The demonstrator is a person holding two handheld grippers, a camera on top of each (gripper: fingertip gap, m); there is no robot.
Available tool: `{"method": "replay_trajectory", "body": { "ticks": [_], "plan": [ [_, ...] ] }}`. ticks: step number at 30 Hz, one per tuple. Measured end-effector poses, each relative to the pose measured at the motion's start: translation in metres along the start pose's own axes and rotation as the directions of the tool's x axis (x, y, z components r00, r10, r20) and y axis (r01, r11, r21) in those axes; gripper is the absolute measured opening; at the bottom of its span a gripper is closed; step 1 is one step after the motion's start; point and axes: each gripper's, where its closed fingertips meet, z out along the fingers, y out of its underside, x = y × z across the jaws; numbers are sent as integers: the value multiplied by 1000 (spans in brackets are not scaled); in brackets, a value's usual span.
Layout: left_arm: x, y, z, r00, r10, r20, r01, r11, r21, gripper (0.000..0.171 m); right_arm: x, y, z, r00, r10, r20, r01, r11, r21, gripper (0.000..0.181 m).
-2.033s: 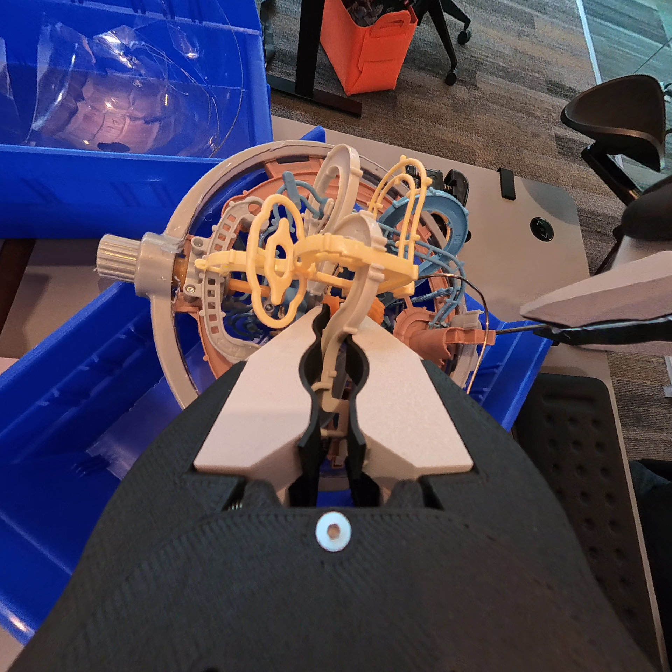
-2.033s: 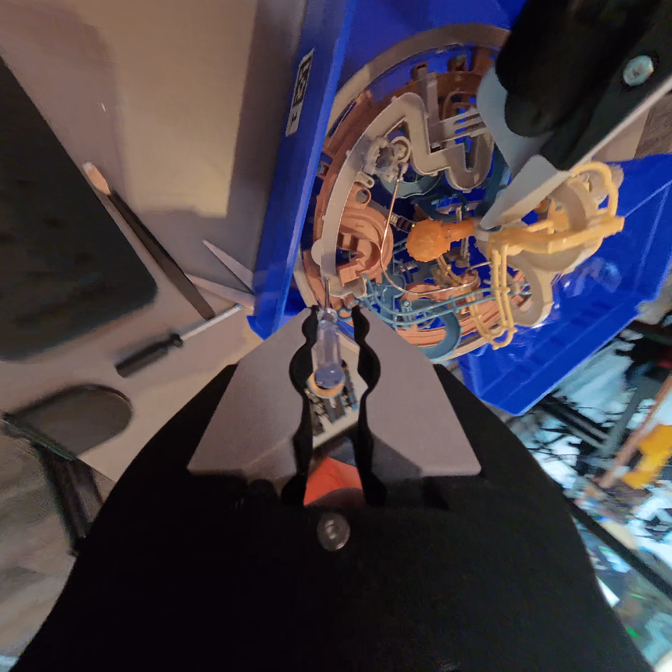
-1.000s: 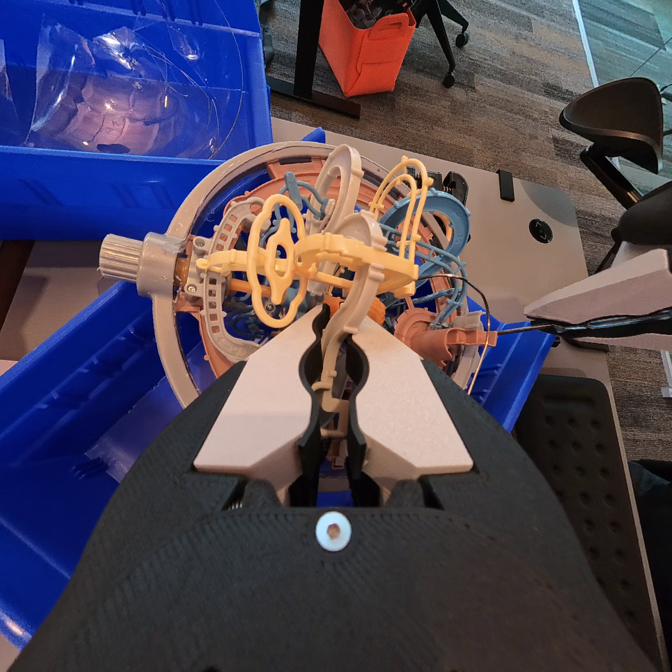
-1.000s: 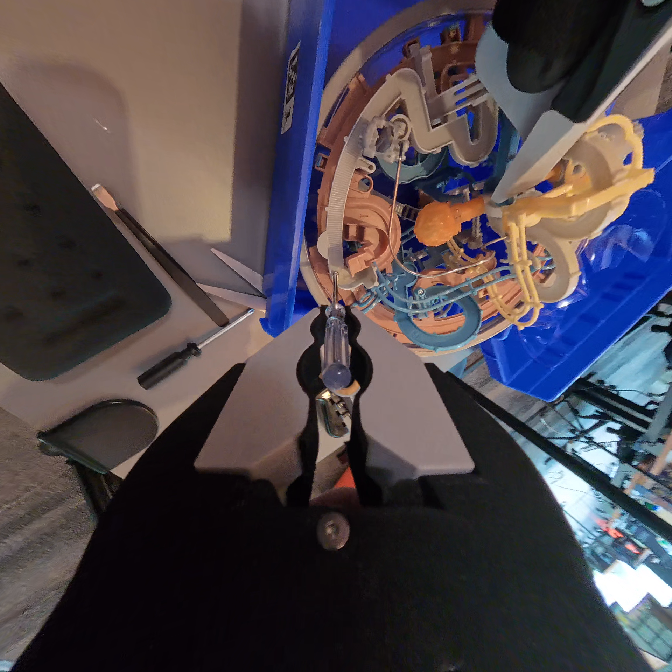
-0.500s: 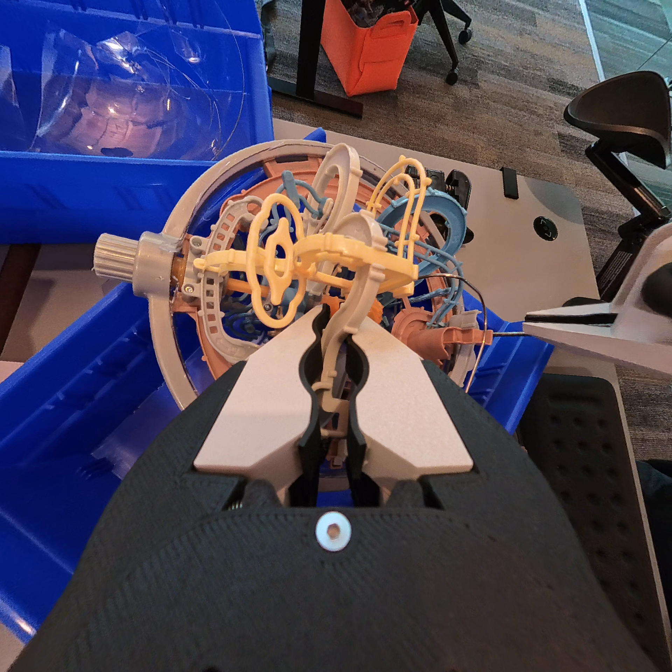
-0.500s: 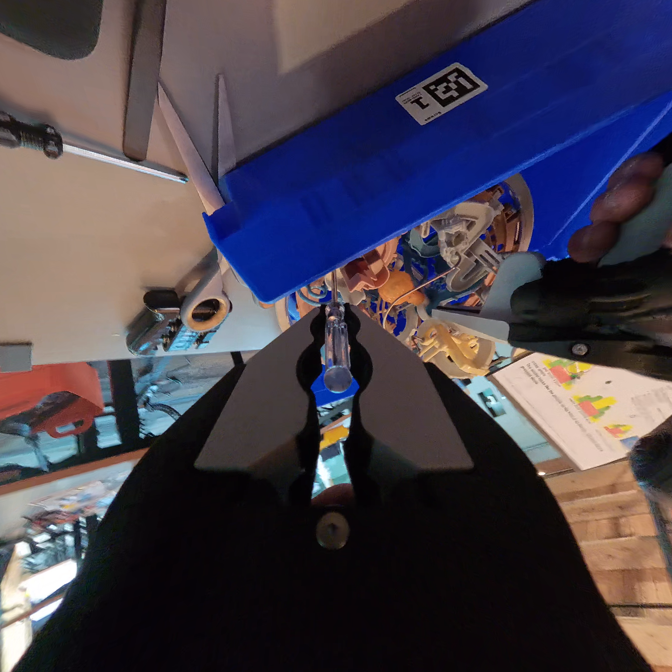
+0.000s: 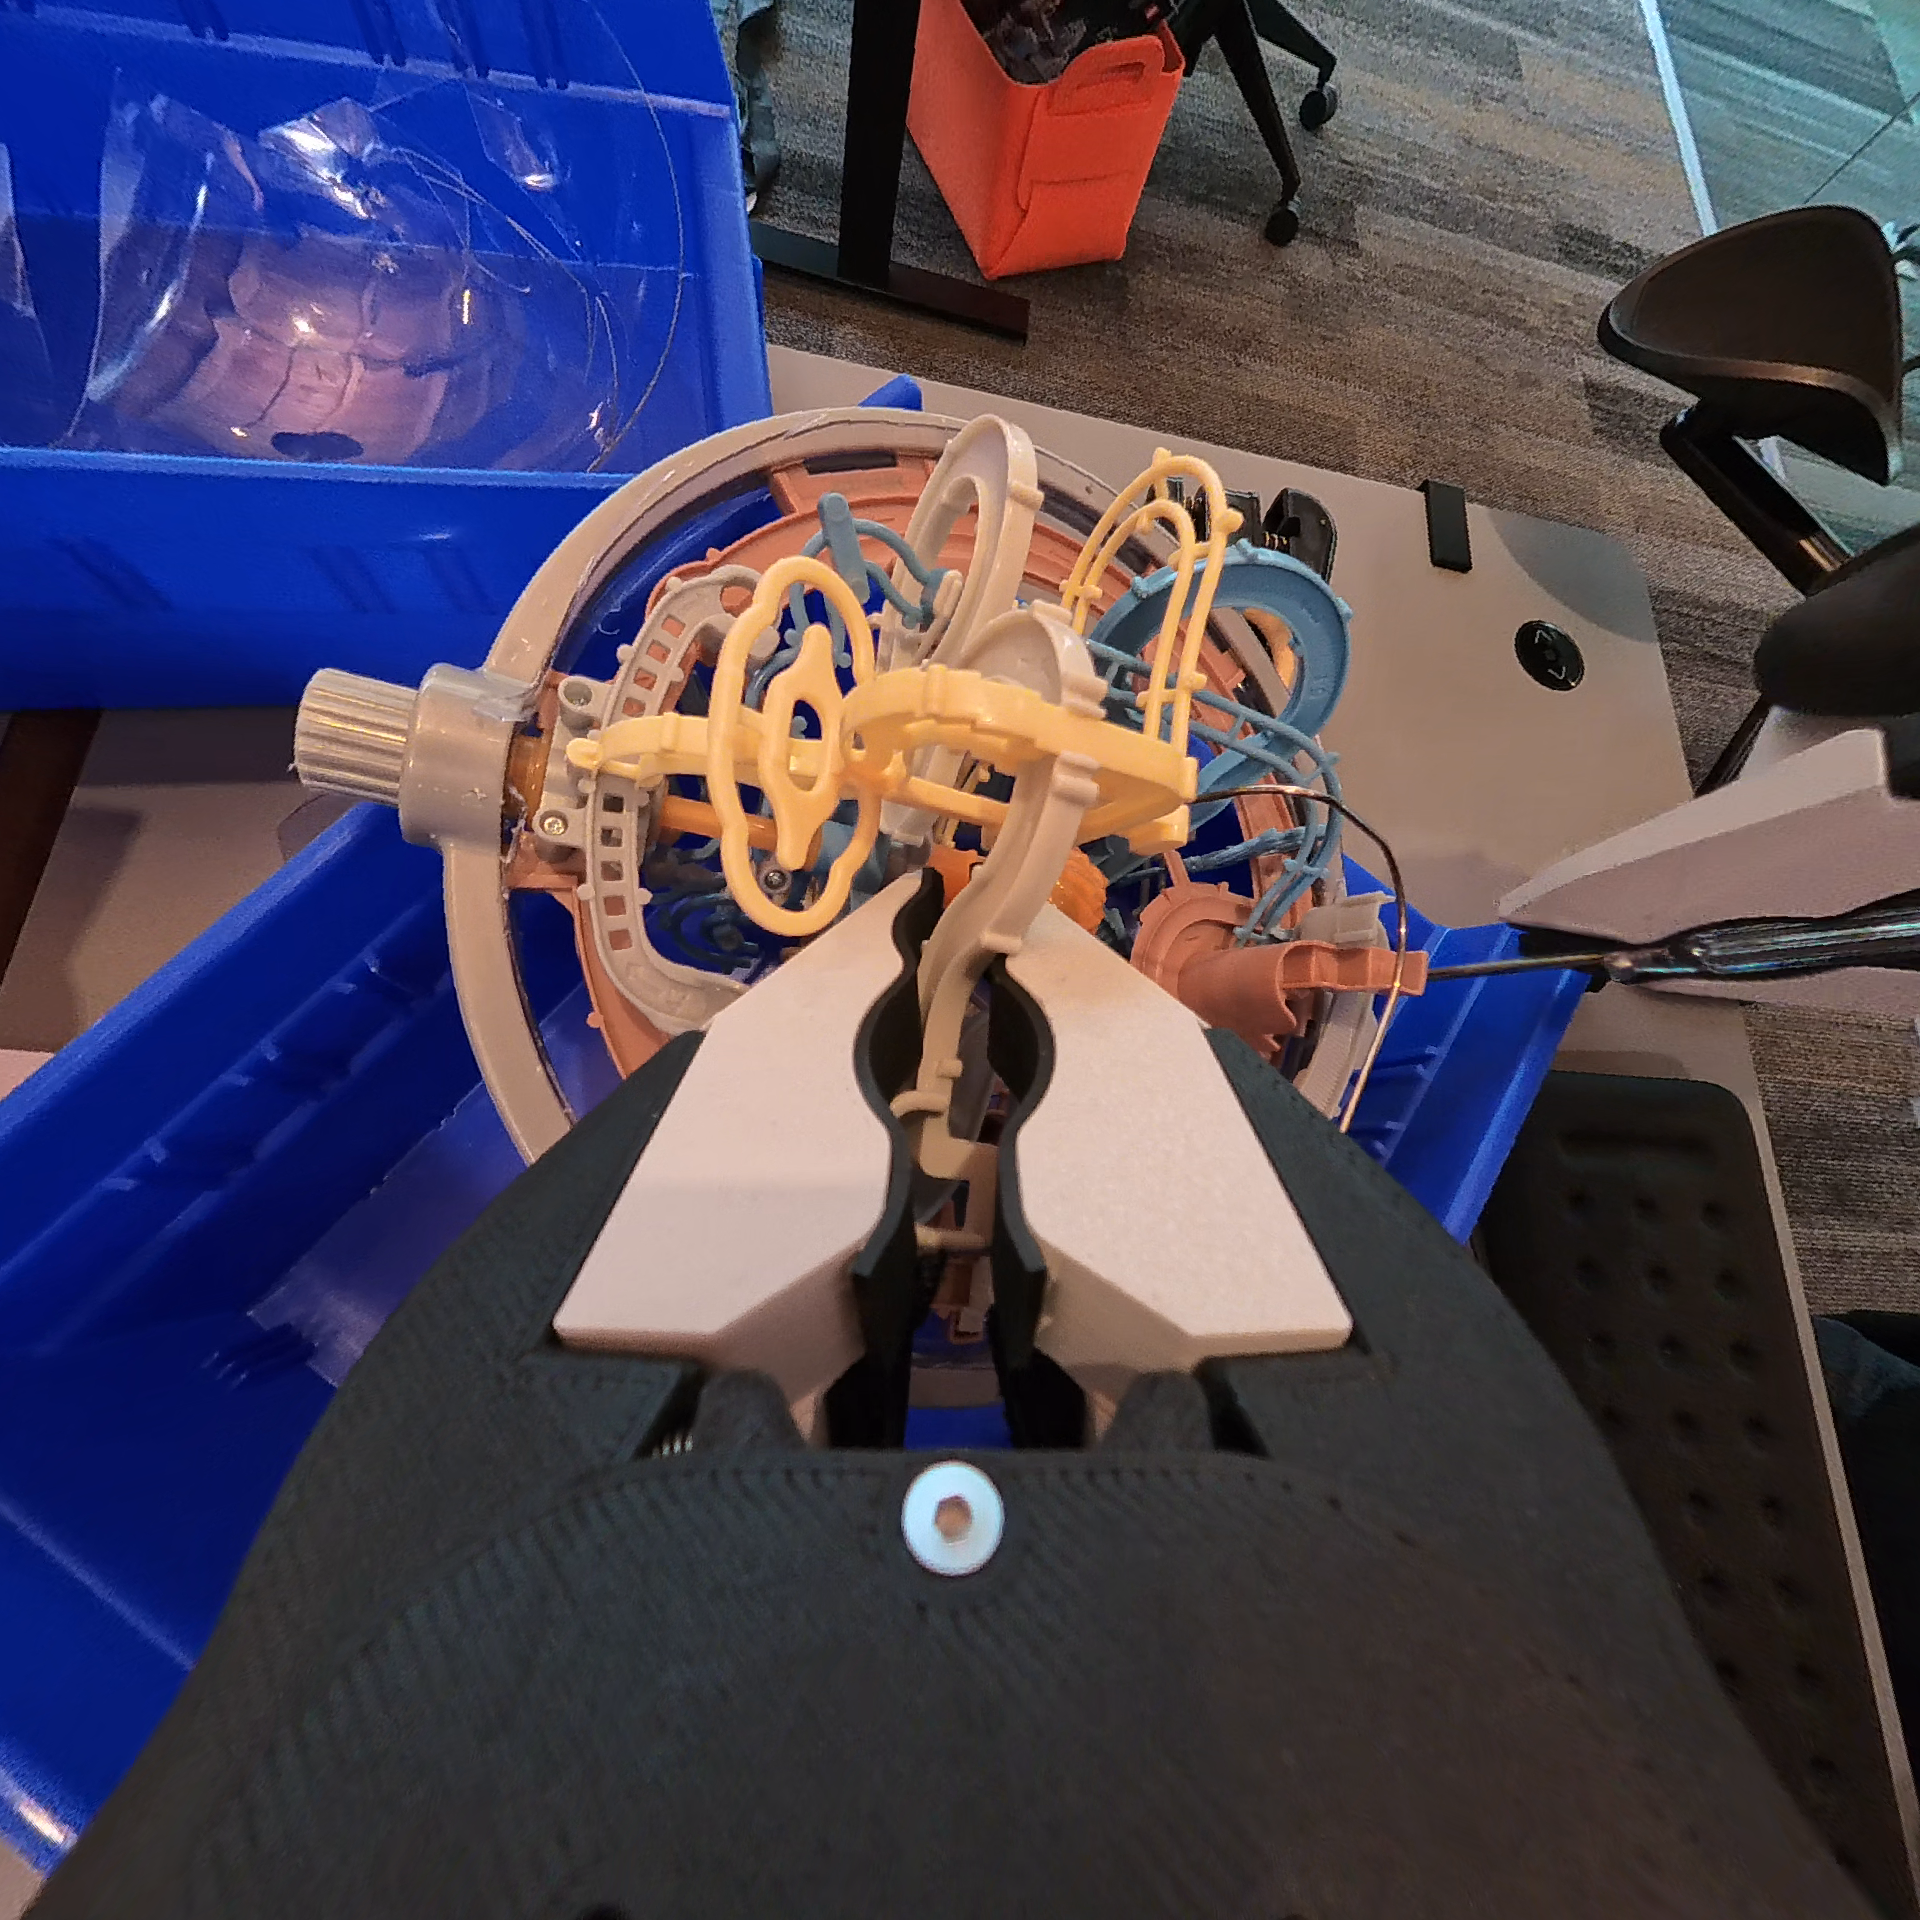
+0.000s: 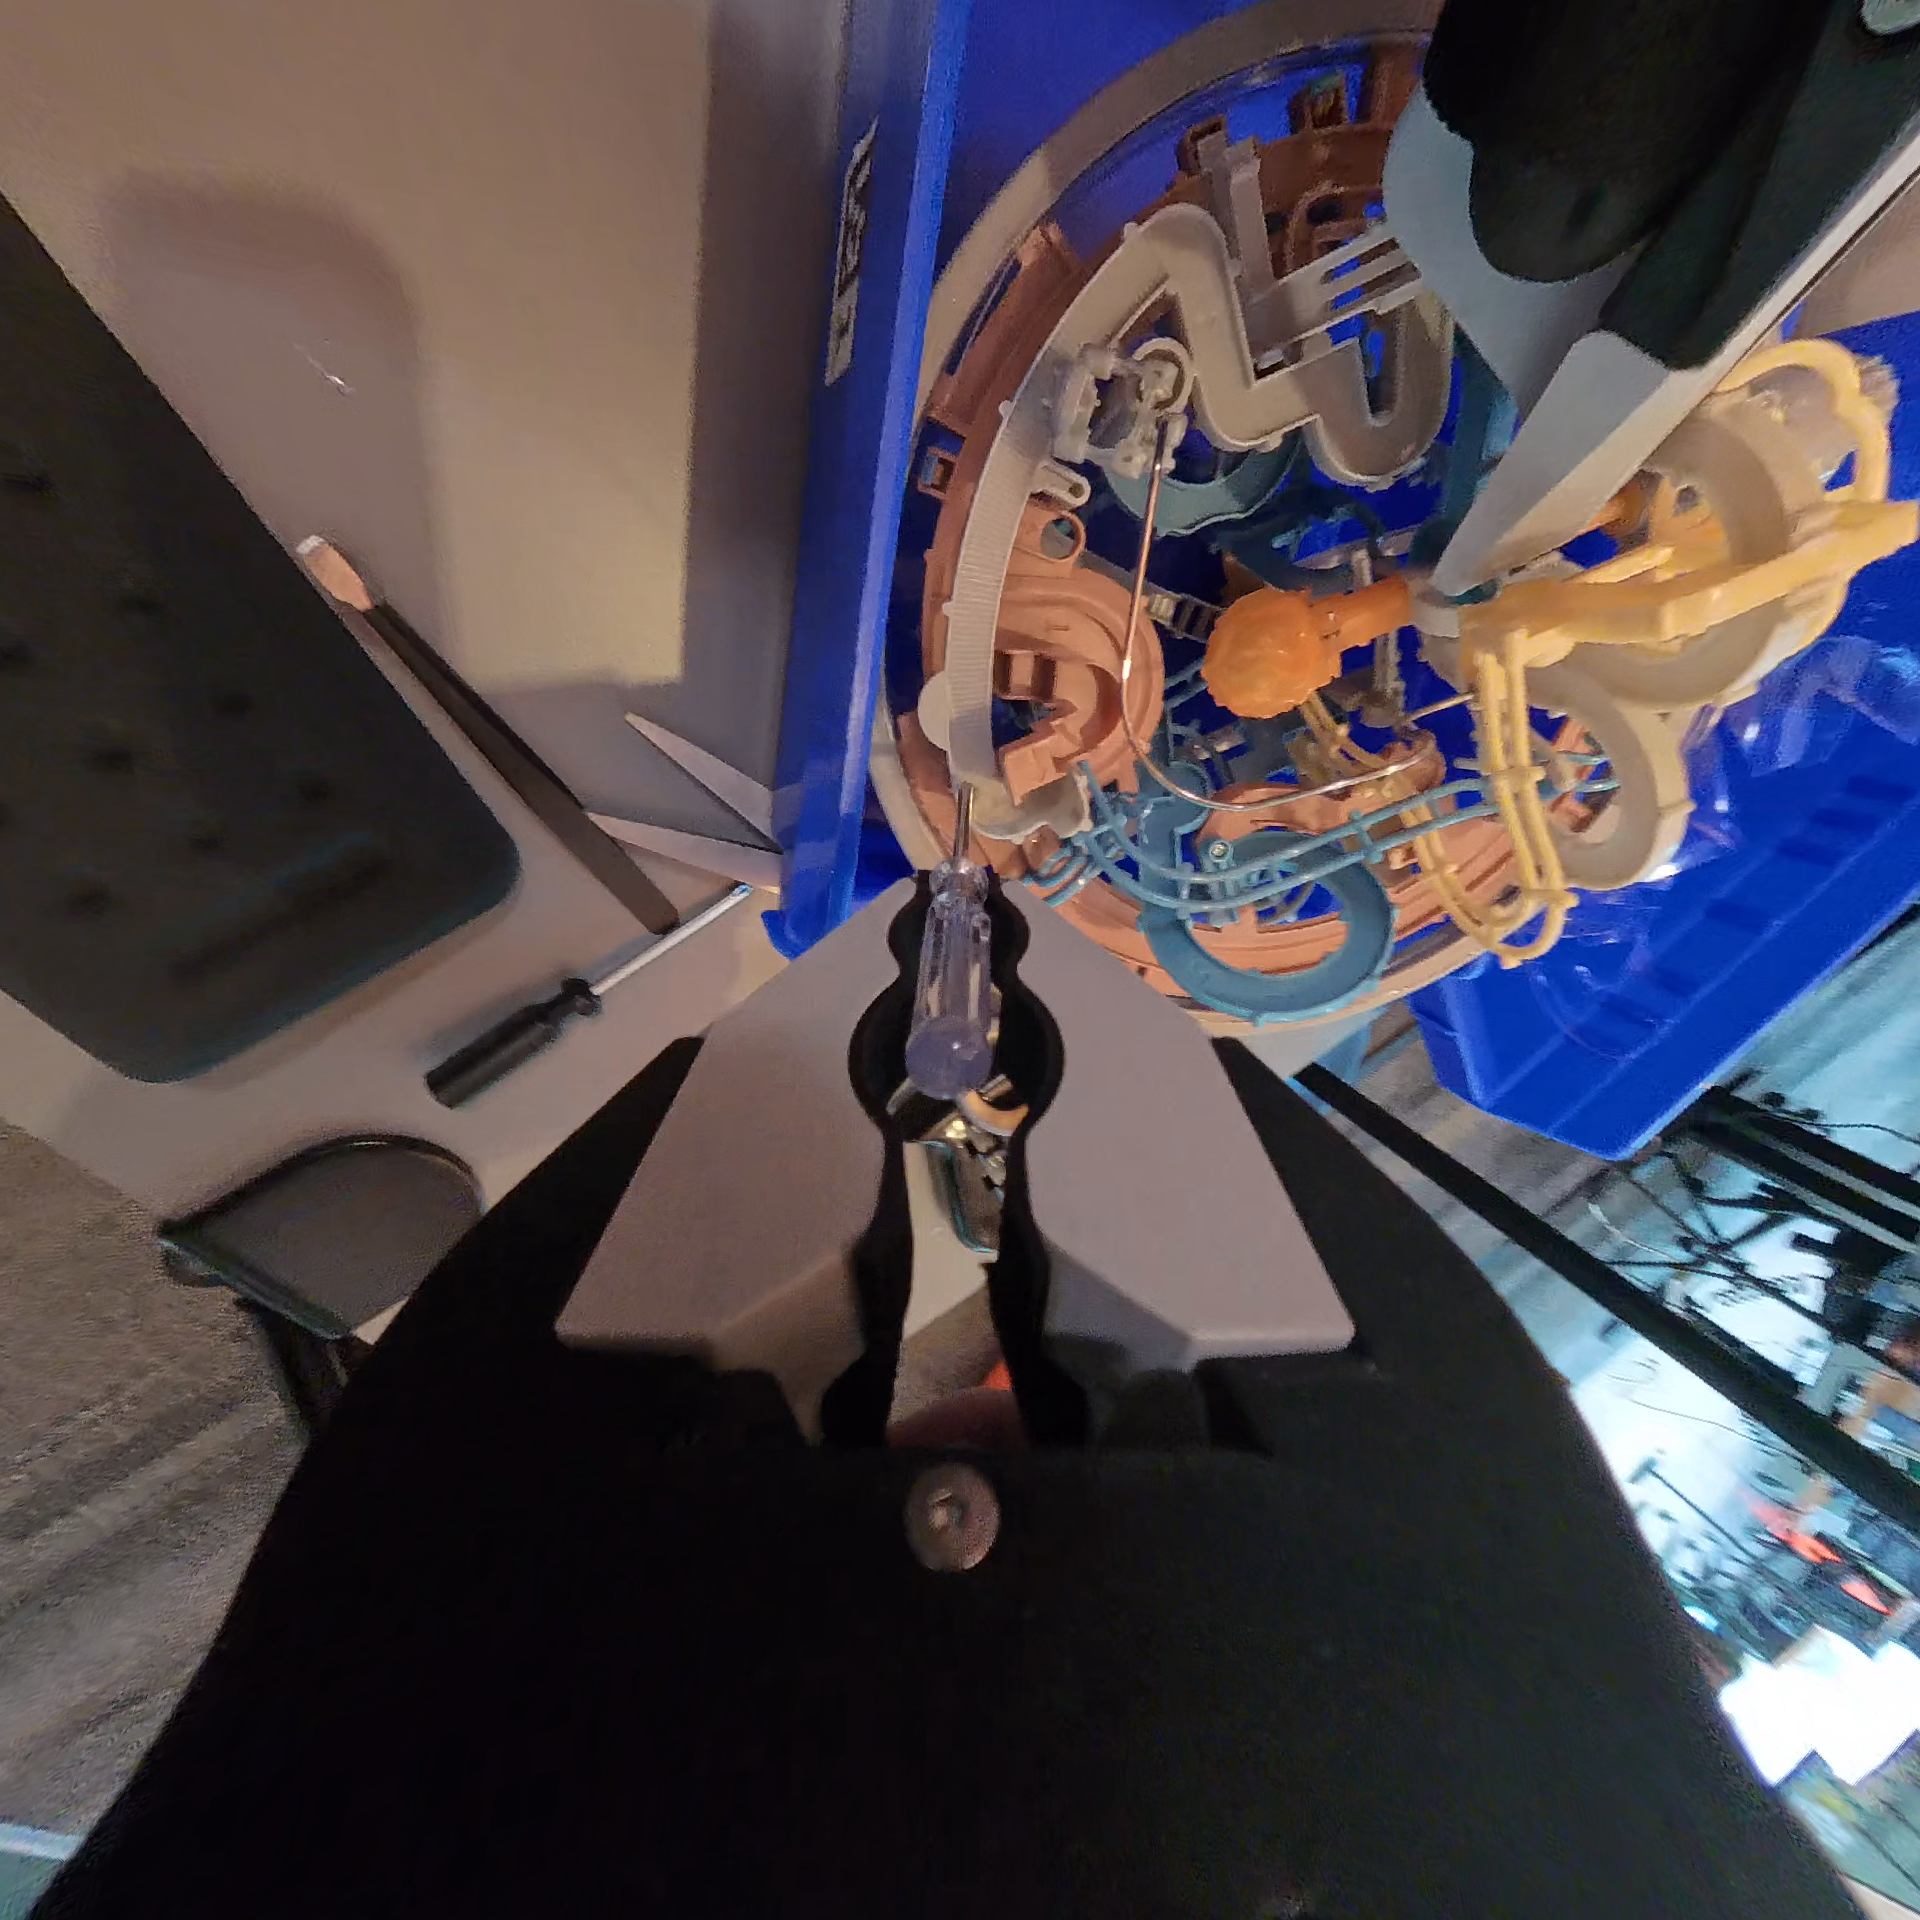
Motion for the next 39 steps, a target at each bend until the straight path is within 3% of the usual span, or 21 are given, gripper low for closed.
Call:
{"method": "replay_trajectory", "body": {
  "ticks": [6,19,28,36,39],
  "plan": [
    [0,0,0,1000,0,-1,0,1000,0,4,2,3,0,999,-37,4,37,999,-34,6],
    [19,5,-4,998,55,-42,-57,996,-63,5,0,20,-14,995,103,16,-103,995,-2,5],
    [22,-14,-4,992,107,64,-105,994,-24,3,-16,29,-15,970,243,24,-245,964,100,5],
    [10,-34,-14,985,32,170,-47,996,80,3,-4,47,-24,917,398,-7,-389,898,205,5],
    [18,-35,-4,977,55,205,-64,997,40,3,0,54,-22,902,430,-28,-414,883,221,5]
  ]
}}
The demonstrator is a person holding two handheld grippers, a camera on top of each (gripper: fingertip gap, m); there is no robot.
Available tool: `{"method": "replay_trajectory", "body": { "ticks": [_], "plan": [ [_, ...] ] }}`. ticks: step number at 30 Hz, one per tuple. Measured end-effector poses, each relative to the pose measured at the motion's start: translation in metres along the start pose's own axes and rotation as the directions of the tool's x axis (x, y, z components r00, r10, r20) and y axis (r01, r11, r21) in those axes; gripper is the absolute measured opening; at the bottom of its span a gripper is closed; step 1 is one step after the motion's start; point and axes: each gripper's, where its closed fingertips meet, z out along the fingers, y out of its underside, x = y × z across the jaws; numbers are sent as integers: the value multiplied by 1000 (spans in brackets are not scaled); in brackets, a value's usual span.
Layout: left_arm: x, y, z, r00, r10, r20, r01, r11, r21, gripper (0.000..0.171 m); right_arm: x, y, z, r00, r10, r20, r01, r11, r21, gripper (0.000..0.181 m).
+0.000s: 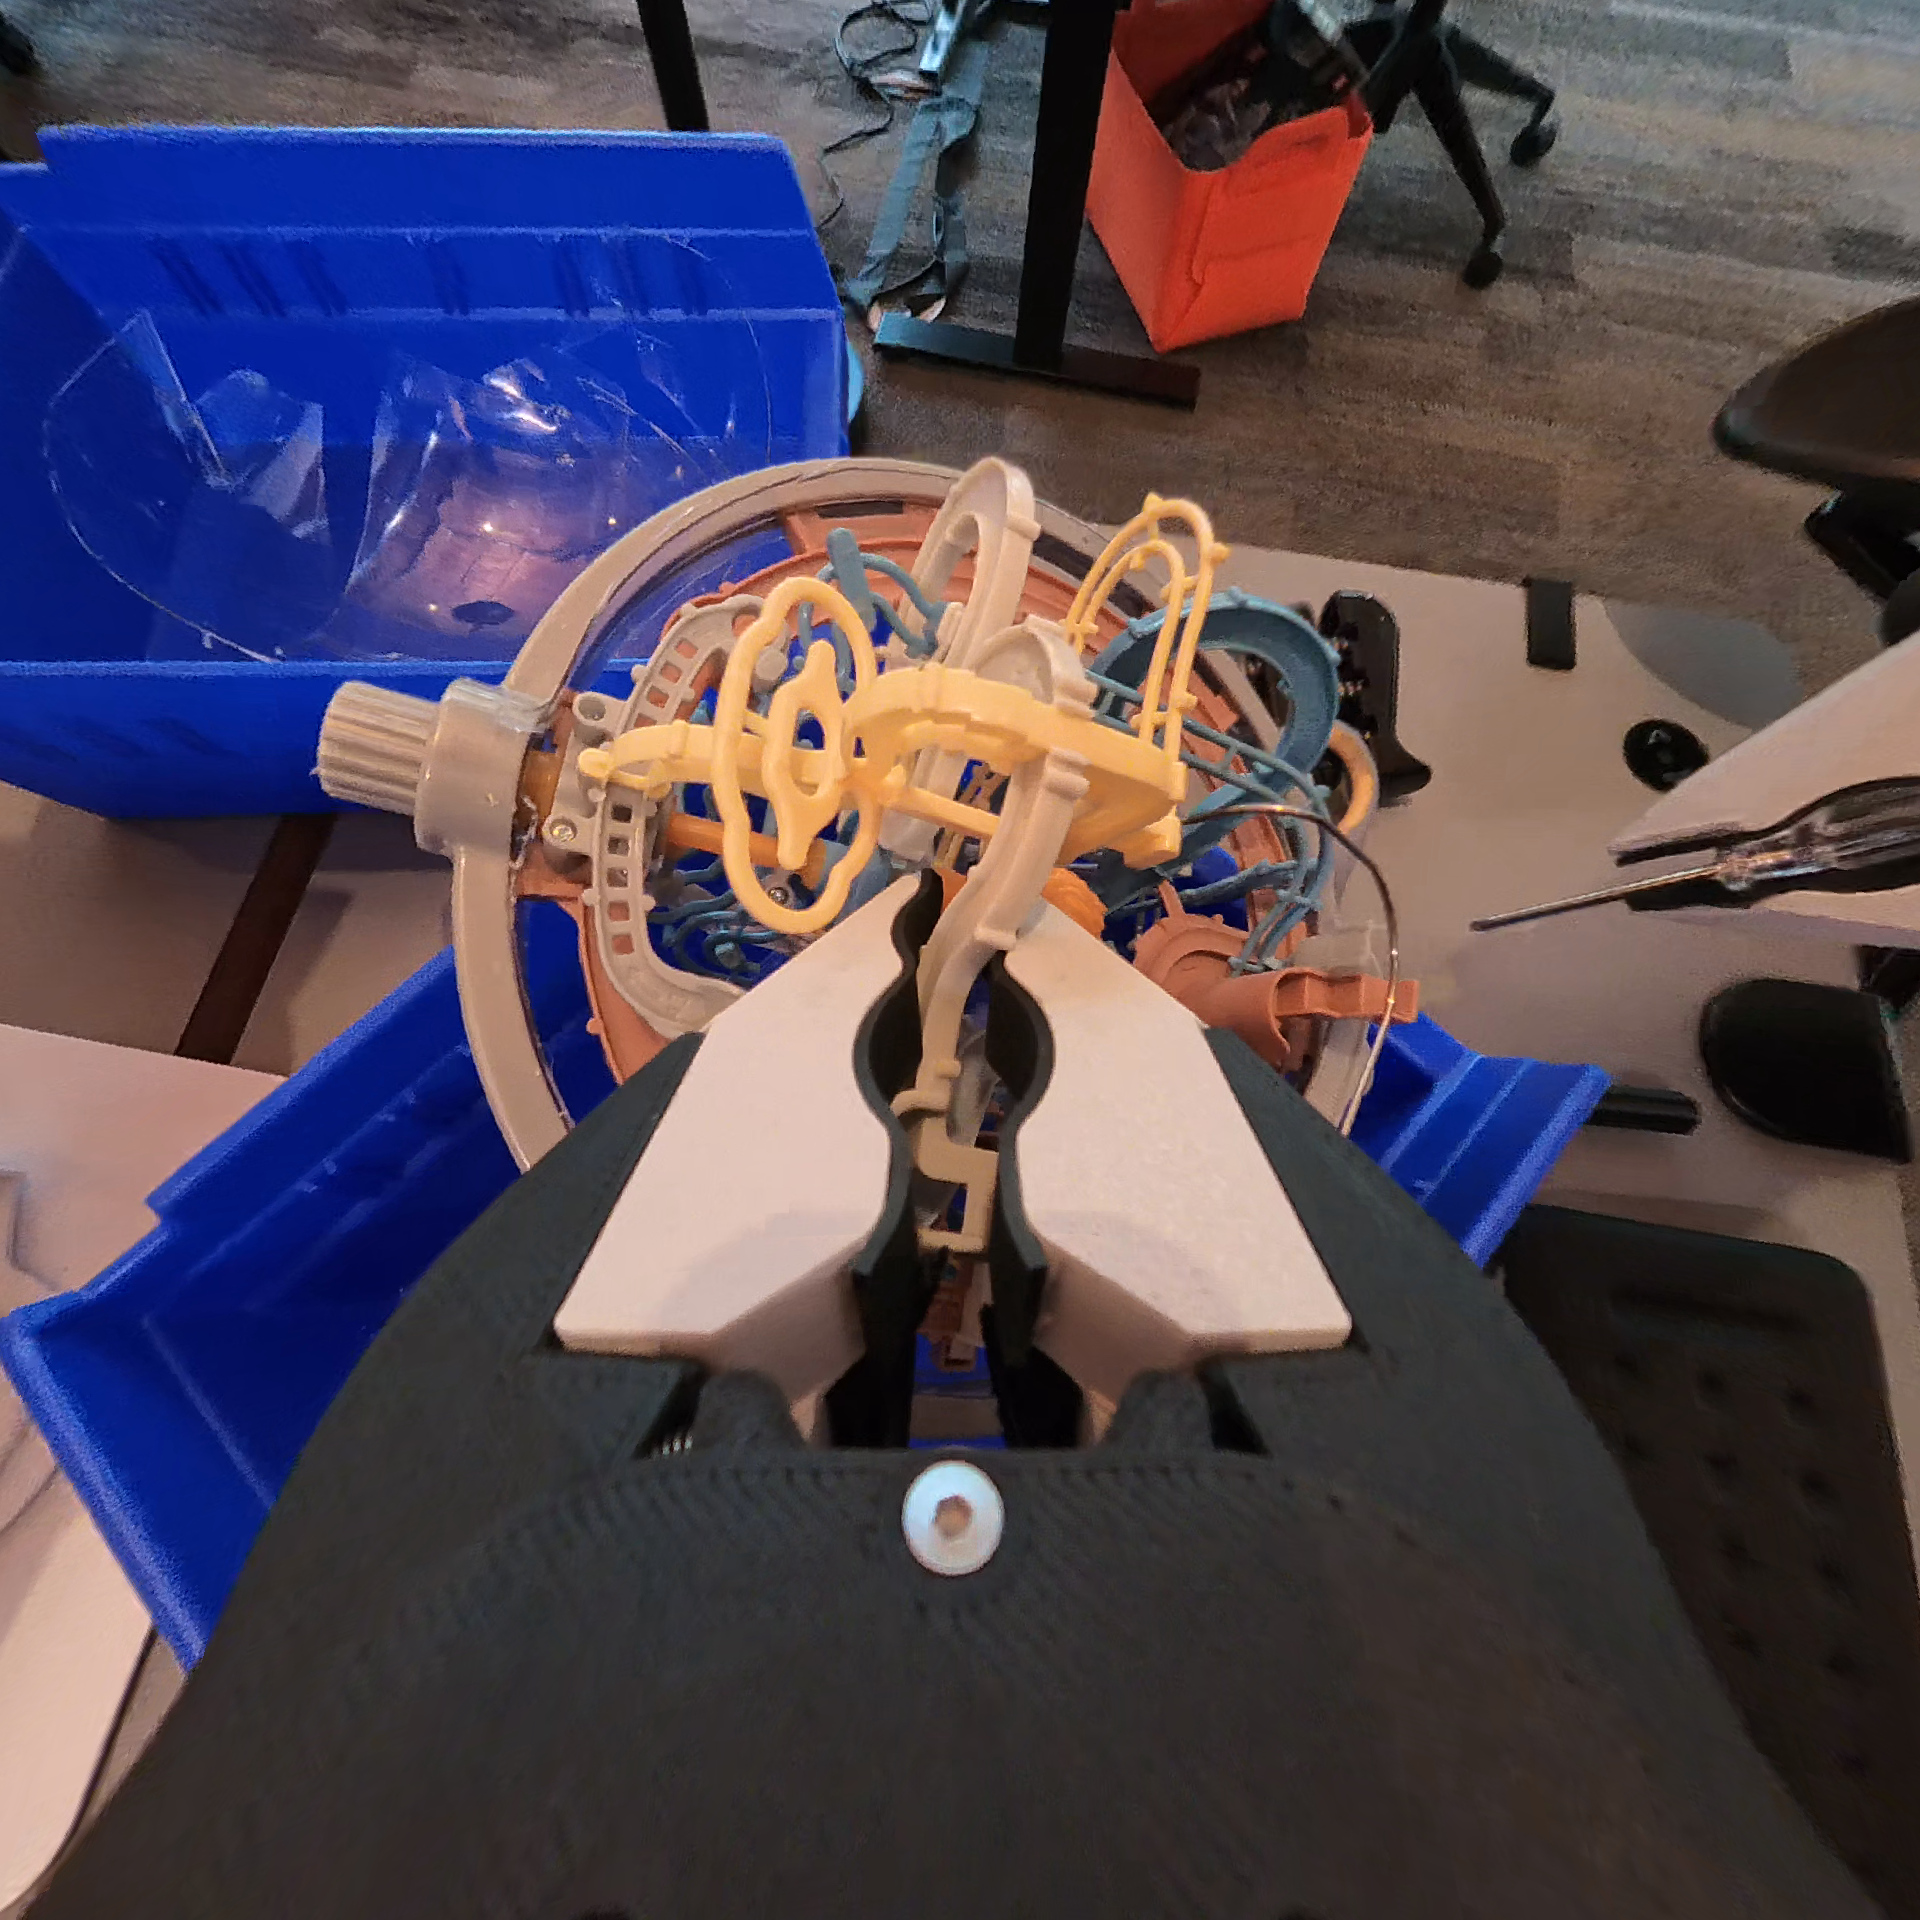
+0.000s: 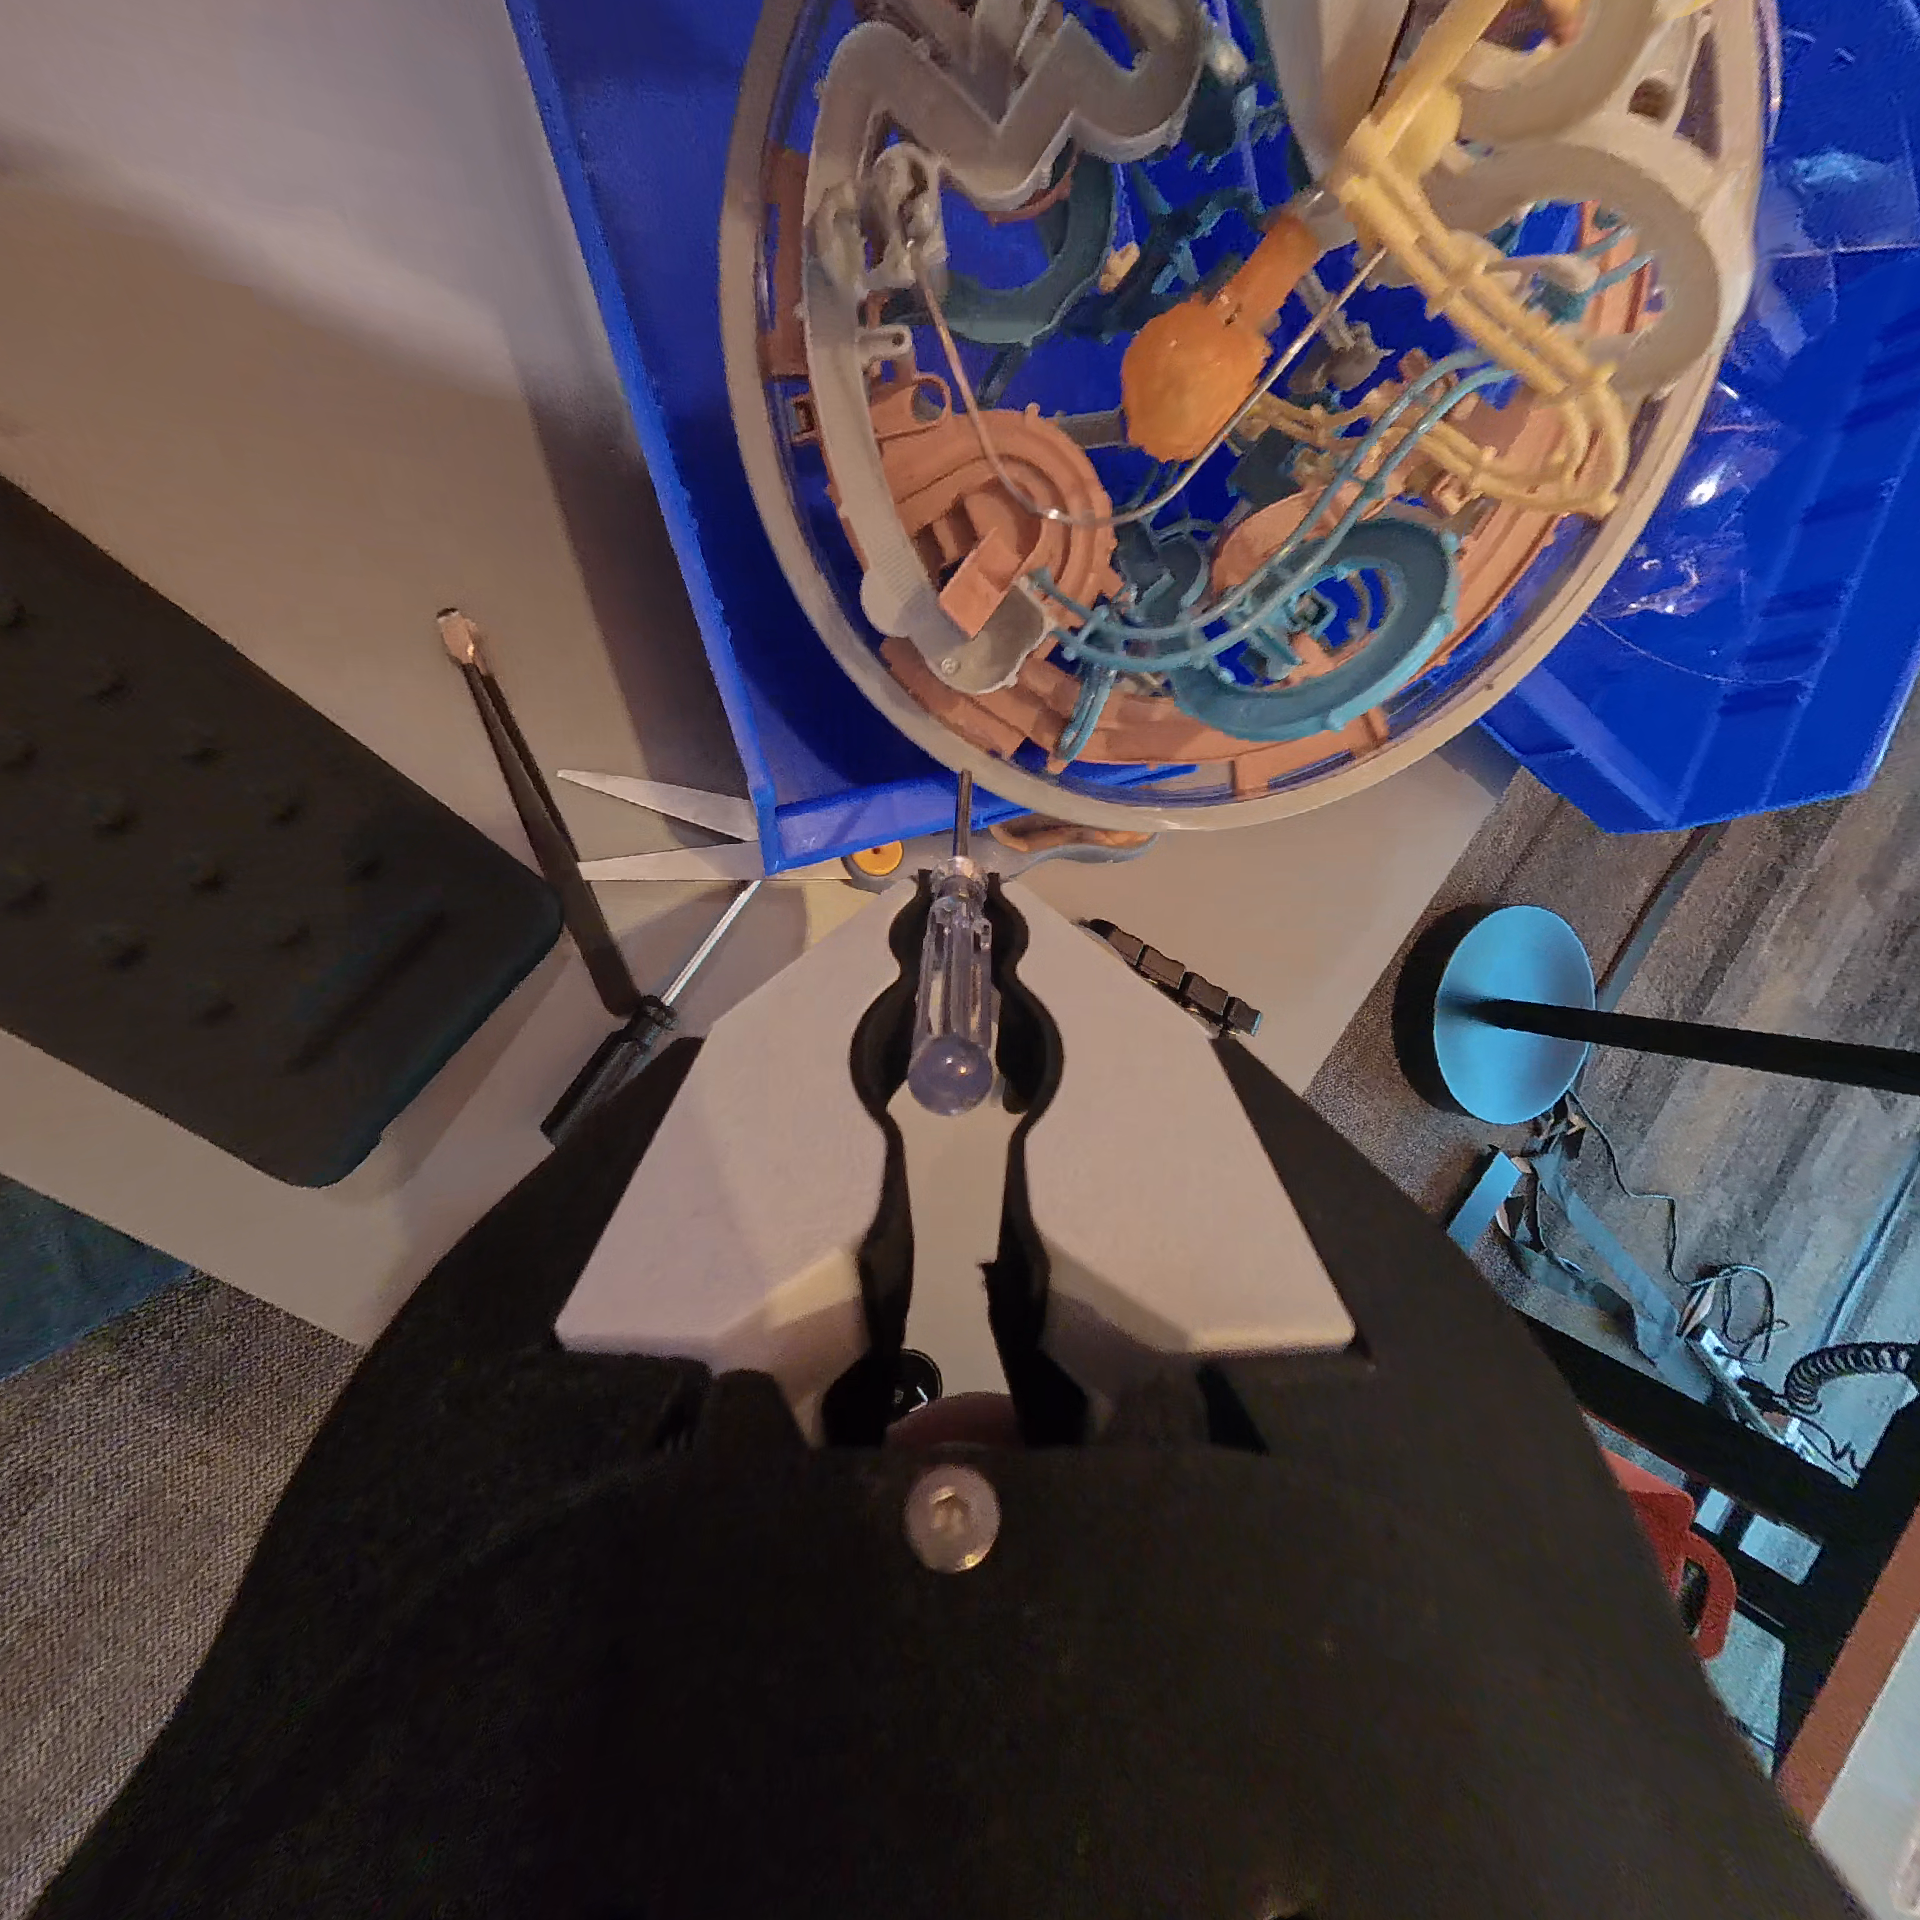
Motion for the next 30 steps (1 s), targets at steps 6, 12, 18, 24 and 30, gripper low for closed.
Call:
{"method": "replay_trajectory", "body": {
  "ticks": [6,12,18,24,30],
  "plan": [
    [18,-7,10,994,88,70,-86,996,-23,3,-2,10,1,999,44,16,-45,999,25,6],
    [30,-13,8,982,153,107,-150,988,-40,3,-10,17,4,996,87,36,-88,995,40,5],
    [38,-16,6,977,182,112,-178,983,-48,3,-14,17,5,994,106,28,-108,992,61,6],
    [38,-15,5,976,186,111,-181,982,-53,4,-14,17,7,993,117,11,-118,991,59,6],
    [38,-14,6,977,186,102,-181,982,-56,4,-12,18,7,994,112,-12,-111,993,46,6]
  ]
}}
